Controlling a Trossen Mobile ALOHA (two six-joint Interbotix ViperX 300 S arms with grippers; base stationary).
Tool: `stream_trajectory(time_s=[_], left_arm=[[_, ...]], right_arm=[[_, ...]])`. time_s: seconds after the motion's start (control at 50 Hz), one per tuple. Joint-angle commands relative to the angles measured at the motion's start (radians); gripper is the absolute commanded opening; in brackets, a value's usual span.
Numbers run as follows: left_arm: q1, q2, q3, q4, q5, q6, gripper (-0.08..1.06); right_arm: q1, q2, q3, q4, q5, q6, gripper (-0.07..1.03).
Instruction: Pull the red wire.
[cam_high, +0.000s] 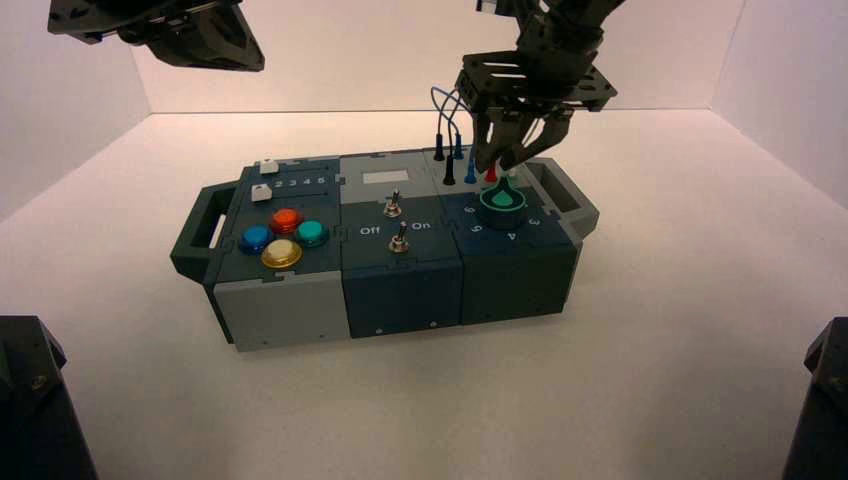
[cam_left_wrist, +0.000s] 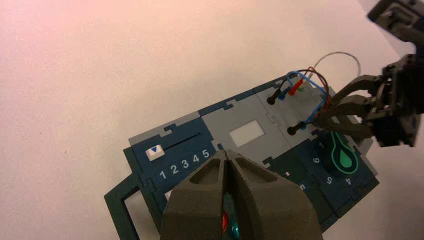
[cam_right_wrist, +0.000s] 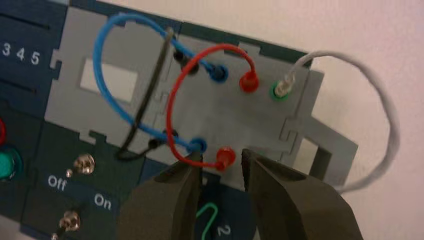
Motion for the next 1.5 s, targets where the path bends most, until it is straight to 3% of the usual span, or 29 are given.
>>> stream_trajectory(time_s=[0.02, 0.22, 0.32, 0.36, 0.56, 0.82, 1.34, 1.42, 1.5], left_arm=[[-0.003, -0.002, -0.035, -0.002, -0.005, 0.000, -0.03], [-0.003, -0.003, -0.035, -0.002, -0.005, 0.000, -0.03], [-0.003, -0.005, -0.038, -0.002, -0.005, -0.002, -0.03], [-0.005, -0.005, -0.038, -0.002, -0.005, 0.000, -0.03], [-0.003, -0.005, -0.043, -0.002, -0.005, -0.002, -0.03], [-0.003, -0.014, -0.041, -0.002, 0.005, 0.000, -0.03], [-0.005, -0.061, -0.034, 0.000, 0.015, 0.000, -0.03], [-0.003, -0.064, -0.034, 0.002, 0.017, 0.000, -0.03], [-0.003, -0.066, -0.032, 0.000, 0.028, 0.000, -0.03]], right_arm=[[-0.012, 0.023, -0.054, -0.009, -0.015, -0.003, 0.43], [-0.017, 0.043, -0.071, -0.014, -0.003, -0.003, 0.33], [-0.018, 0.055, -0.066, -0.018, -0.002, -0.005, 0.01], [-0.018, 0.057, -0.064, -0.023, -0.002, -0.006, -0.03], [-0.018, 0.011, -0.041, -0.028, 0.000, -0.005, -0.02], [-0.043, -0.169, -0.008, -0.029, 0.028, 0.003, -0.02], [-0.078, -0.161, 0.012, -0.069, 0.057, -0.002, -0.02], [-0.078, -0.150, 0.009, -0.069, 0.061, -0.002, 0.04], [-0.078, -0.144, 0.015, -0.071, 0.063, -0.002, 0.16]])
